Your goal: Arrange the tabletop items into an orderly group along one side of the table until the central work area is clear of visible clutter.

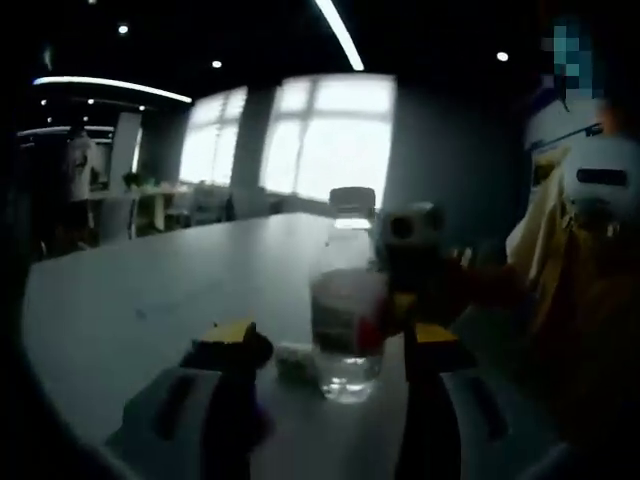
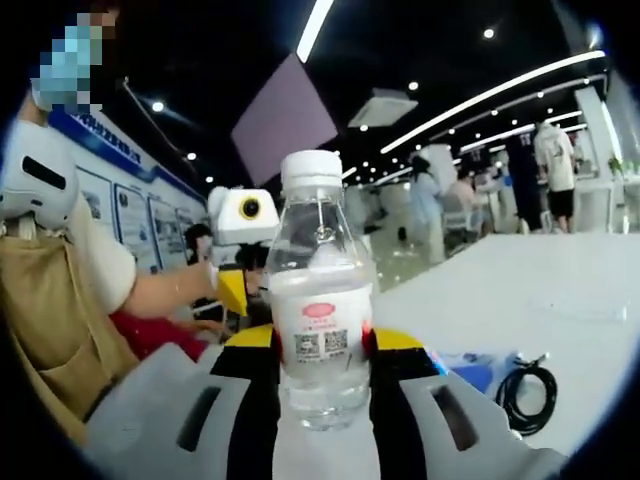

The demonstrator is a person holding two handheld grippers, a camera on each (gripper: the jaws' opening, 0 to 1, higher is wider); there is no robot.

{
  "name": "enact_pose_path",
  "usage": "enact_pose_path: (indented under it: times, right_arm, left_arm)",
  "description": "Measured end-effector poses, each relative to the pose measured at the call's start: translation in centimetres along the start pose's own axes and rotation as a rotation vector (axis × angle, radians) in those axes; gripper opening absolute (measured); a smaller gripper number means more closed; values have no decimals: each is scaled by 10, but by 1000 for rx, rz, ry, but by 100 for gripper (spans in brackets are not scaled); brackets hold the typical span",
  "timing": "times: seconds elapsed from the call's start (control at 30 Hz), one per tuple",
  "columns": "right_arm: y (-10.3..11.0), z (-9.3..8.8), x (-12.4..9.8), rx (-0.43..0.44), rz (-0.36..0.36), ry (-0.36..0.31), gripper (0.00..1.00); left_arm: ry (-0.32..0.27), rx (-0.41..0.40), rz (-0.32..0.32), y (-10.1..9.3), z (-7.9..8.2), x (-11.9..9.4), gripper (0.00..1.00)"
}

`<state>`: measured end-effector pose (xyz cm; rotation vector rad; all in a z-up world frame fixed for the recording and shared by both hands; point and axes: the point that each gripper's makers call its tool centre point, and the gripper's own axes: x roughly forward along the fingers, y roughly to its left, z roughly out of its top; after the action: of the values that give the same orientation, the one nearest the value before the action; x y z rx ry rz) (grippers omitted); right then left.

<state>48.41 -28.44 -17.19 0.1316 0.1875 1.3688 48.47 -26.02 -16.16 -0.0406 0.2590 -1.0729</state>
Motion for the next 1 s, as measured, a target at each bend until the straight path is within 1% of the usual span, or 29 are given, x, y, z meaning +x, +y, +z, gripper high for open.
enact_pose_path:
  times: [0.03,0.13,0.17,0.2,0.27,0.3,0.37,0.4,0.47,0.53,0.6,0.67,0.73,0.77,0.83,1.0]
  right_arm:
    - [-2,3,-1,-19,-7,-2,33]
    - [-7,7,-2,-32,-22,-4,33]
    - [-10,9,-2,-41,-26,-7,33]
    - [-12,10,-2,-44,-29,-6,33]
    - [-16,13,-2,-75,-41,-3,33]
    - [-19,15,-1,-69,-46,-1,33]
    - [-22,18,-1,-71,-50,-7,33]
    - [-23,19,0,-69,-52,-9,33]
    - [-25,22,2,-79,-57,-11,33]
    - [-28,24,4,-92,-58,-10,33]
    - [-31,26,7,-102,-63,-8,33]
    - [-35,28,10,-107,-62,-6,33]
    - [-37,29,12,-108,-57,-2,34]
    - [-39,30,14,-107,-53,0,34]
    - [-42,32,18,-126,-48,4,34]
    - [-53,36,32,-143,-35,9,34]
  left_arm:
    - [5,-7,18,3,-4,0,62]
    - [10,-26,46,6,-10,-1,71]
    - [13,-25,83,12,-13,-1,76]
    - [22,-24,104,14,-15,-2,80]
    - [14,-11,141,19,-16,-2,88]
    - [23,-8,146,20,-18,-3,90]
    - [18,-30,149,20,-20,-4,89]
    - [19,-35,152,21,-21,-4,90]
    - [37,-33,183,24,-26,-6,95]
    - [48,-22,200,26,-29,-6,99]
    - [63,-20,215,26,-32,-7,99]
    - [60,-15,256,29,-30,-9,99]
    - [46,-14,267,29,-27,-9,99]
    - [48,-16,289,30,-27,-11,99]
    - [41,-10,301,28,-24,-11,99]
    - [55,-10,334,24,-25,-14,99]
